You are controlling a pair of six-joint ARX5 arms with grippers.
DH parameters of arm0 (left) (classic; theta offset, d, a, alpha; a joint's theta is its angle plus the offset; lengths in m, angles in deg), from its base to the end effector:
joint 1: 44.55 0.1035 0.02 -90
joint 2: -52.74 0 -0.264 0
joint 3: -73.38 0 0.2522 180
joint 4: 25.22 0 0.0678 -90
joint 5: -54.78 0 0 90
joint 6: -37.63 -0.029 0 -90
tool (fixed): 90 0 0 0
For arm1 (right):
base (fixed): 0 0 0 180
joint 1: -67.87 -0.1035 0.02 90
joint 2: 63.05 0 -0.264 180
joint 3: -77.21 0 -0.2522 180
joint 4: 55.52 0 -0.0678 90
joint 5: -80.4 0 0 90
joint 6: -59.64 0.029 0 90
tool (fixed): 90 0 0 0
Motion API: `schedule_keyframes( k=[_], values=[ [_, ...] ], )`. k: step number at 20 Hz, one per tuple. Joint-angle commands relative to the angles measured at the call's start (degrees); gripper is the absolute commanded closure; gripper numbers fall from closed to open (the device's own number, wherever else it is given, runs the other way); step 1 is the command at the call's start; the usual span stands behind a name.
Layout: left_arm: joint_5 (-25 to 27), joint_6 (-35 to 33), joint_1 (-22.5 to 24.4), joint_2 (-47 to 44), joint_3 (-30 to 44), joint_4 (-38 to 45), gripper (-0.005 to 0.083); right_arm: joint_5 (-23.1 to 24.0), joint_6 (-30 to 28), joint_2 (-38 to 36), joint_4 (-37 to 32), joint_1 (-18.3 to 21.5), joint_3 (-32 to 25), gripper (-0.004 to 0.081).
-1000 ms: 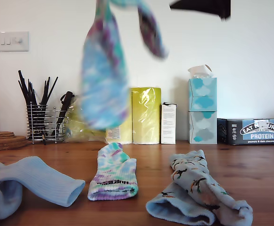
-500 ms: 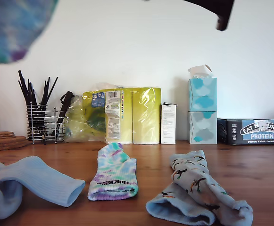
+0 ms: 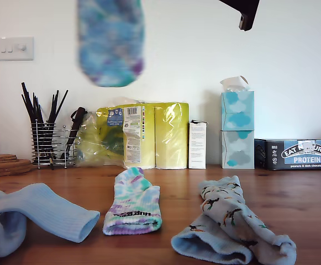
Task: Pair up the socks based on colour and pattern, by placing each sock on top of its pair
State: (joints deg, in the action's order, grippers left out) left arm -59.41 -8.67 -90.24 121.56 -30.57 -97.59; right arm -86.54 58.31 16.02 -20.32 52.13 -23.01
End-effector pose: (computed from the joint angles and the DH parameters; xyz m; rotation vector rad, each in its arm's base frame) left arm 0.1353 -0.1556 0.4378 0.8051 0.1678 -1.3913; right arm 0.2651 0.1041 0.3237 0.3240 0.5590 1.5694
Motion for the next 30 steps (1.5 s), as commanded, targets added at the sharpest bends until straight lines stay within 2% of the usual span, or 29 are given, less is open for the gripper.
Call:
schedule_keyframes(
  k=[1,12,14,16,20,23,24,26,30],
  values=[
    [-0.44,-0.22,-0.20,-0.39,0.44,0.70,0.0797,-0.55,0.04,0.81,-0.44,-0.09,0.44,0.0401],
    [-0.85,-0.17,-0.20,-0.37,0.44,2.01,0.0797,-8.61,0.04,0.81,-1.05,-3.82,0.44,0.0410],
    [-0.83,-0.15,-0.17,-0.31,0.44,1.97,0.0797,-10.47,0.04,0.81,-1.29,-3.85,0.44,0.0484],
    [-0.76,-0.13,-0.17,-0.24,0.44,1.57,0.0797,-11.30,0.00,0.81,-1.57,-3.82,0.44,0.0597],
    [0.52,1.14,1.22,-0.20,0.44,1.33,0.0797,-11.52,-0.26,0.81,-3.28,-3.85,0.44,0.0784],
    [0.72,1.38,2.05,-0.09,0.44,1.51,0.0797,-11.23,-0.70,0.81,-5.25,-4.13,0.44,0.0783],
    [0.79,1.86,2.34,0.11,0.44,1.55,0.0797,-10.01,-0.70,0.81,-5.42,-4.11,0.44,0.0783],
    [0.79,4.92,3.23,0.20,0.44,1.53,0.0771,-4.42,-0.66,0.81,-5.31,-4.11,0.44,0.0783],
    [4.70,10.69,5.31,0.31,0.44,1.49,0.0488,7.26,-0.66,0.81,-5.29,-4.13,0.44,0.0783]
  ],
)
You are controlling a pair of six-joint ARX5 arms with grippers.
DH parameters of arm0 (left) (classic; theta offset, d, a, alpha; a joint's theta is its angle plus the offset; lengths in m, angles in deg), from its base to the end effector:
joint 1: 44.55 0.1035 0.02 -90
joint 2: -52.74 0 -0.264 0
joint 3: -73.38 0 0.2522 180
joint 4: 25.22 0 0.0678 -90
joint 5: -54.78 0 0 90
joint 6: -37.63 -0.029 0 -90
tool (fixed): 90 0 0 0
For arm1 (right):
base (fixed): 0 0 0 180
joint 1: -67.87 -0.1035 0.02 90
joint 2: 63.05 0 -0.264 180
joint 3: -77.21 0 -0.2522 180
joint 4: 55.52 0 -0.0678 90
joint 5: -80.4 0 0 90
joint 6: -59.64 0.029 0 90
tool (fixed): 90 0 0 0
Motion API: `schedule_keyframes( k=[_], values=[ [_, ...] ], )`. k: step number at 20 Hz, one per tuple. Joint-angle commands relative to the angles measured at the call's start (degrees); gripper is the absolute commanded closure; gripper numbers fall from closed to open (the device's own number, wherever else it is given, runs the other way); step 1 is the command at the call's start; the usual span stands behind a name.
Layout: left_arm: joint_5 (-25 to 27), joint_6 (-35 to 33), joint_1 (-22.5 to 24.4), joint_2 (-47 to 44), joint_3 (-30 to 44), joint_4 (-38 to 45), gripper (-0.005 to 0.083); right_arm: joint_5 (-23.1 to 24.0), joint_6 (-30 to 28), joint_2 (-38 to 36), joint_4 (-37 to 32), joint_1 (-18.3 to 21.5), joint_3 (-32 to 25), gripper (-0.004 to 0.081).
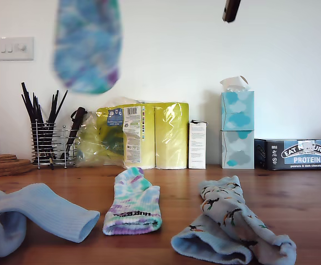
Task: Pair up the socks based on colour and pattern, by placing each sock on top of its pair
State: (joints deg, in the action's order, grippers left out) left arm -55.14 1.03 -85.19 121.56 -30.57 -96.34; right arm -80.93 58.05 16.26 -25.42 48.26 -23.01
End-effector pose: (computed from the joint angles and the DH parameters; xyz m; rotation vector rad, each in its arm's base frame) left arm 0.1512 -0.1428 0.4389 0.6757 0.3001 -1.1980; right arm 0.2642 0.1233 0.3269 0.2293 0.4952 1.5546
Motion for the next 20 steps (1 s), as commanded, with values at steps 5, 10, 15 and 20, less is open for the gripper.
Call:
schedule_keyframes(
  k=[5,10,15,20],
  values=[
    [4.52,4.15,0.79,0.31,0.44,-1.38,0.0477,15.91,-0.55,0.57,0.20,-1.27,1.25,0.0783],
    [2.34,8.22,3.32,0.28,0.63,-7.37,0.0797,31.56,-8.37,0.68,5.77,-6.67,8.35,0.0783],
    [-0.28,9.92,9.09,-5.18,7.63,-6.64,0.0797,39.98,-10.99,2.51,6.86,-8.92,13.60,0.0783],
    [-2.01,12.68,11.39,-13.03,18.14,-2.32,0.0797,42.01,-13.55,10.80,6.69,-8.96,20.90,0.0783]
  ],
)
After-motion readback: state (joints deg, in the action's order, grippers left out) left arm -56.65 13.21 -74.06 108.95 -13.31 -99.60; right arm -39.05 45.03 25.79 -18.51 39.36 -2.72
